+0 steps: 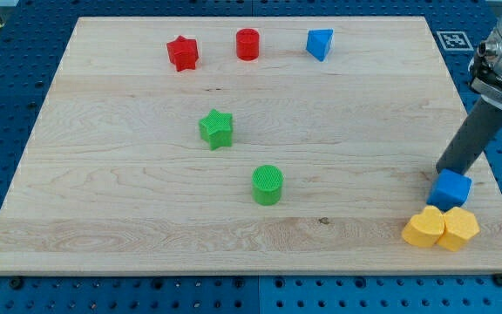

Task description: Point your arm at the blue triangle

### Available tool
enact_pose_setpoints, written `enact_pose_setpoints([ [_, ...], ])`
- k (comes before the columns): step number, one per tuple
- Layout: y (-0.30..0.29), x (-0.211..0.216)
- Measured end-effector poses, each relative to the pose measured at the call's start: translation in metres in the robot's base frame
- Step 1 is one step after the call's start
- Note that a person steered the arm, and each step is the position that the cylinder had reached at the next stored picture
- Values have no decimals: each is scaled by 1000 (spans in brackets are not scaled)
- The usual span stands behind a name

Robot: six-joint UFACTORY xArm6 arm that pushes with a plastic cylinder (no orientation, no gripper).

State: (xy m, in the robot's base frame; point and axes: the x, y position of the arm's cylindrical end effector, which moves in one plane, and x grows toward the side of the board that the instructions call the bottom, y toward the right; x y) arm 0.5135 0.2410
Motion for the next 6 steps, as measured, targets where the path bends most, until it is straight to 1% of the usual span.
enact_pose_setpoints([
  [1,0,16],
  [3,0,12],
  [4,0,-14],
  [6,0,-97],
])
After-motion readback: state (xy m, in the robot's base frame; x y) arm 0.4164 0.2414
